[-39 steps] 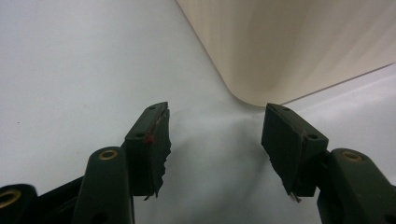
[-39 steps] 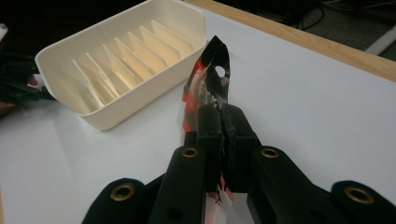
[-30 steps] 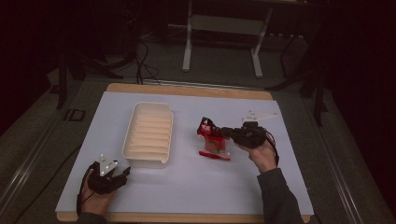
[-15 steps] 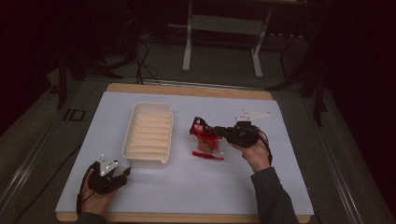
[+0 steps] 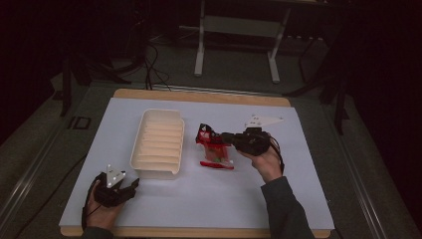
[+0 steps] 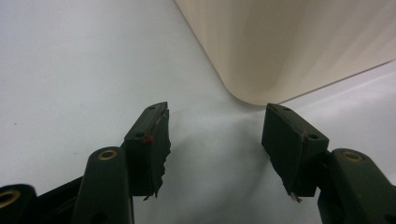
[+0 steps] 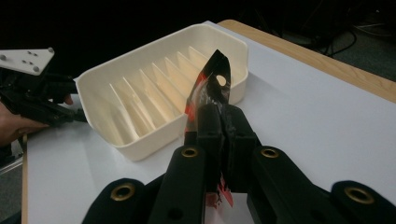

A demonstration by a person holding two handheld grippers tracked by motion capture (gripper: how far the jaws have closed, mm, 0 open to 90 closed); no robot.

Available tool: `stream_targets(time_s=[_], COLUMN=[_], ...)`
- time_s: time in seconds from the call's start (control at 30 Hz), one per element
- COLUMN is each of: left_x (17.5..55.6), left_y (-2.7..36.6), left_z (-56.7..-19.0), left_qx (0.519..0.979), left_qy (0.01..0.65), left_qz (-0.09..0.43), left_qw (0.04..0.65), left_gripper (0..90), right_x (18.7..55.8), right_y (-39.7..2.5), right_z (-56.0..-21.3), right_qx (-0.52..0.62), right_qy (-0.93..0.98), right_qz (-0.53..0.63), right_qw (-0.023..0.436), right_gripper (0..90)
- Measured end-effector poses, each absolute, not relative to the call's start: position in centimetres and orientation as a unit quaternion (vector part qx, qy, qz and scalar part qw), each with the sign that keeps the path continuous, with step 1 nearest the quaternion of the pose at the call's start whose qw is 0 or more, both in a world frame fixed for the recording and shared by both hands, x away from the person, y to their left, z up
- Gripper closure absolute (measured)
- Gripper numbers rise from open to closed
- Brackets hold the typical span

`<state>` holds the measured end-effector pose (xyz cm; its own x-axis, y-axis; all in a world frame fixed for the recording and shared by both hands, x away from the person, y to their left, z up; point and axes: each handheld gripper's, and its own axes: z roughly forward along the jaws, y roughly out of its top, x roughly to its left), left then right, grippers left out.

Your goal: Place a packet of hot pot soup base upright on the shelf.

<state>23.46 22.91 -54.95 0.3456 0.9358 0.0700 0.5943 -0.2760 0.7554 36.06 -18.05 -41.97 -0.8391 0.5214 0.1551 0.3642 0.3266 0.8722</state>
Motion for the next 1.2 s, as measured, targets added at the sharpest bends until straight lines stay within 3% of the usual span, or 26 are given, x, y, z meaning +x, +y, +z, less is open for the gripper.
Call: stream_targets(time_s=[1.2], left_x=[23.5], left_y=[22.9], left_z=[-54.9], left_qx=[0.755], left_qy=[0.505], left_qz=[0.264], left_qw=[0.324], left_gripper=[41.7], right_x=[36.5], right_y=[-13.9], right_z=[-40.4], right_qx=[0.235], right_qy=[0.806], right_qz=[0.539], right_qw=[0.075], right_gripper=[87.2])
